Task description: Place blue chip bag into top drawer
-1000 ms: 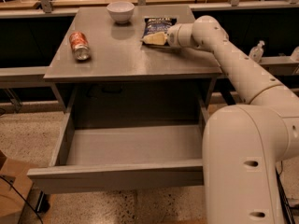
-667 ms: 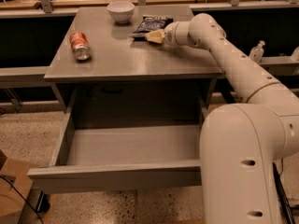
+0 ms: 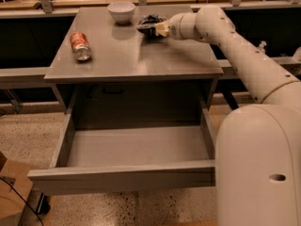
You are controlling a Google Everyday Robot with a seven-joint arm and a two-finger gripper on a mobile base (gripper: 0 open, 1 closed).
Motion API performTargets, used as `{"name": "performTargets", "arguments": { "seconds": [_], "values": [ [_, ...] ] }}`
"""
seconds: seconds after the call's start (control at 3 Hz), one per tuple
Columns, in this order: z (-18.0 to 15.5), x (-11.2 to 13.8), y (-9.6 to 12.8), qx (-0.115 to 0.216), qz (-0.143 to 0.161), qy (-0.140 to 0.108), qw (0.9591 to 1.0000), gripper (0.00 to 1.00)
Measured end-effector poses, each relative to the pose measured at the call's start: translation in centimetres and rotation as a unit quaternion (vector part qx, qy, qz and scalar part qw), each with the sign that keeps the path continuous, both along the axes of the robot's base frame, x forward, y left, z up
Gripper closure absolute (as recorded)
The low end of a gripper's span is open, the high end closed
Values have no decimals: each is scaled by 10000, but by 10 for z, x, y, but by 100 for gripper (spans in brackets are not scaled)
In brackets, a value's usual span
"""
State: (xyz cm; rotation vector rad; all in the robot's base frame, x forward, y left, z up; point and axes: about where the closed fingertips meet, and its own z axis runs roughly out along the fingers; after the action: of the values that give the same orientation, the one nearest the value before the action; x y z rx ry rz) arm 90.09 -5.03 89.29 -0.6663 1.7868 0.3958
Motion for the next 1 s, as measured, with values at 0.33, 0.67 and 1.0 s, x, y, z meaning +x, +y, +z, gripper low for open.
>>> {"name": "performTargets", "arguments": {
  "seconds": [0.33, 0.67, 1.0],
  "values": [
    [41, -38, -9, 10, 362, -198, 9991, 100],
    [90, -105, -35, -110, 699, -202, 9973, 100],
    [90, -105, -35, -110, 701, -201, 9973, 100]
  ]
}}
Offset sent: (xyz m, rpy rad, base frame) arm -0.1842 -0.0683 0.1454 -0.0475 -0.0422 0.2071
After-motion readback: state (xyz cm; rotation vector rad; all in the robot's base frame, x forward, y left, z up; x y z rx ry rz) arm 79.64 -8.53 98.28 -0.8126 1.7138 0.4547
